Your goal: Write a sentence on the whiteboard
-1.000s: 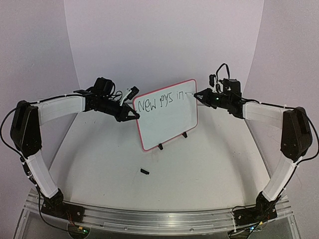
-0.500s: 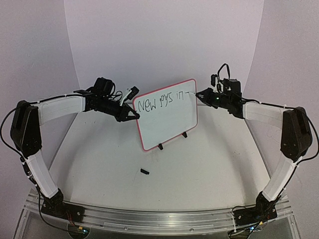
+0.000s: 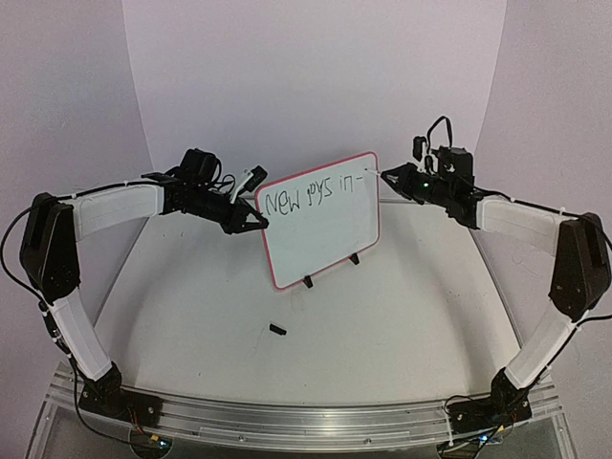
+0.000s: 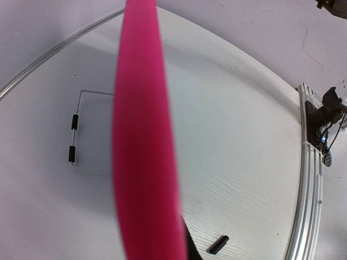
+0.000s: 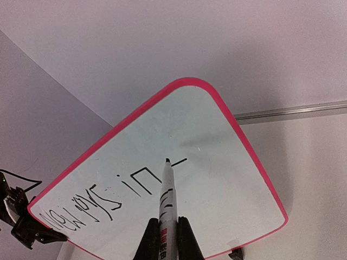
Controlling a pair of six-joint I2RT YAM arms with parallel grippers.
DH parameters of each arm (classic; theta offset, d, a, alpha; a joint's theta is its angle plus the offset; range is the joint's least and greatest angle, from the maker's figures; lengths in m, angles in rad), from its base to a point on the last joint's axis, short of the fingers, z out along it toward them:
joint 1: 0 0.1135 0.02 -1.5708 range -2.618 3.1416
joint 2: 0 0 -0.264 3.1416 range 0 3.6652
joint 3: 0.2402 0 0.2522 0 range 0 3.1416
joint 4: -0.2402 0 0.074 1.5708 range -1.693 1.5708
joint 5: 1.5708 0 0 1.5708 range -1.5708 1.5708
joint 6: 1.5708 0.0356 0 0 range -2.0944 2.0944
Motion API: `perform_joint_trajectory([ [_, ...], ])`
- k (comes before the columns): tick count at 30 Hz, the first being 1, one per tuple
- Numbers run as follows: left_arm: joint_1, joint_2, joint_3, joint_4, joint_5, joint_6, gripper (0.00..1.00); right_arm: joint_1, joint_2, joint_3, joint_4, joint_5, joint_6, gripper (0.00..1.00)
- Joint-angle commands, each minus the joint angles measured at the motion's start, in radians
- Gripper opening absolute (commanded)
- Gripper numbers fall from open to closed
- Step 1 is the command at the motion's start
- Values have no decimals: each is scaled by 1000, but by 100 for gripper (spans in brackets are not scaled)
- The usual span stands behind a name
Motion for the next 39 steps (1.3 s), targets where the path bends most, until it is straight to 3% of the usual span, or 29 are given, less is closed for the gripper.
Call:
perform_joint_trajectory([
  [1, -31, 36, 5, -118, 17, 20, 0, -5, -28, 39, 36, -12, 4, 0],
  [20, -31, 37, 5, -120, 13, 21, 0, -4, 89, 105, 42, -50, 8, 0],
  [39, -31, 36, 5, -121, 14, 21, 0, -5, 78, -7, 44, -23, 4, 0],
])
